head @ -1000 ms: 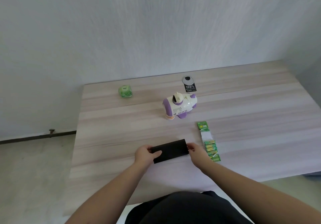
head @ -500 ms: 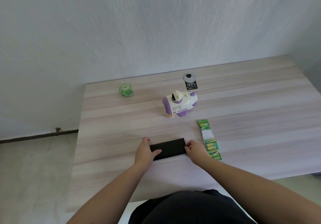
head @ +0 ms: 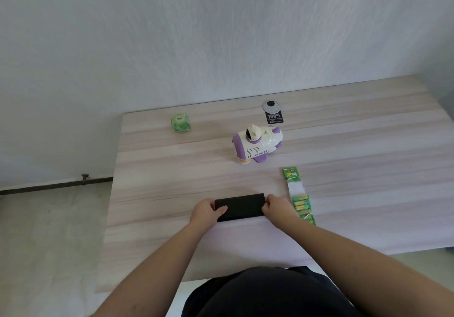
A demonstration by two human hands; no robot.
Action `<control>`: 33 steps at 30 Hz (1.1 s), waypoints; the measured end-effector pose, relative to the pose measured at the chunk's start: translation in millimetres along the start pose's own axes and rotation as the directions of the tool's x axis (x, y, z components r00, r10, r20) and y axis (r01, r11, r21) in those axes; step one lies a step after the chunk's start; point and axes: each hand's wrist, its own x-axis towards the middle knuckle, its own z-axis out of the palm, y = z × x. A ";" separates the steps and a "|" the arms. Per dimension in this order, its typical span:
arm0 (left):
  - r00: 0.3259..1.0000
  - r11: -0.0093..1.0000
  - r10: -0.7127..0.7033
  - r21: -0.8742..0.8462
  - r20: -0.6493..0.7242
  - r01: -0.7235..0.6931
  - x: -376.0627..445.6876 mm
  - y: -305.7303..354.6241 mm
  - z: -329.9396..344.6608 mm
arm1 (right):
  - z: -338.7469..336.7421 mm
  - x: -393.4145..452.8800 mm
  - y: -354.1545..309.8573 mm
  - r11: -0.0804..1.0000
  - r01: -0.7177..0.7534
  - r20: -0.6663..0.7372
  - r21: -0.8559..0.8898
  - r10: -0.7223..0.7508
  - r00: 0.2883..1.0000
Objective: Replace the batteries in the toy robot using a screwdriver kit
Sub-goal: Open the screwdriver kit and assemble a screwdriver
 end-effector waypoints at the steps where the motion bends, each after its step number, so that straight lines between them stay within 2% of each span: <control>1: 1.000 1.000 -0.010 -0.016 0.004 0.010 0.6 -0.2 -0.2 | 1.0 -0.5 -0.4 1.000 -0.001 -0.004 -0.004 0.001 1.000; 14: 0.998 0.999 -0.052 -0.012 0.016 0.052 2.9 -3.4 -3.5 | 5.3 -1.2 -2.4 0.998 -0.036 -0.030 -0.048 0.035 0.999; 19: 0.998 0.999 -0.054 0.000 0.014 0.054 3.3 -6.1 -6.8 | 4.7 -2.8 0.7 0.999 -0.031 -0.034 -0.012 0.030 0.999; 27: 0.999 0.998 -0.046 0.032 0.019 0.046 0.4 -8.1 -13.4 | 2.1 -4.6 11.5 0.998 0.045 -0.023 0.031 -0.044 0.999; 33: 0.999 0.999 -0.039 -0.018 0.021 0.039 -1.9 -9.8 -11.8 | 5.5 -7.4 9.4 0.998 0.059 -0.033 -0.016 -0.060 0.998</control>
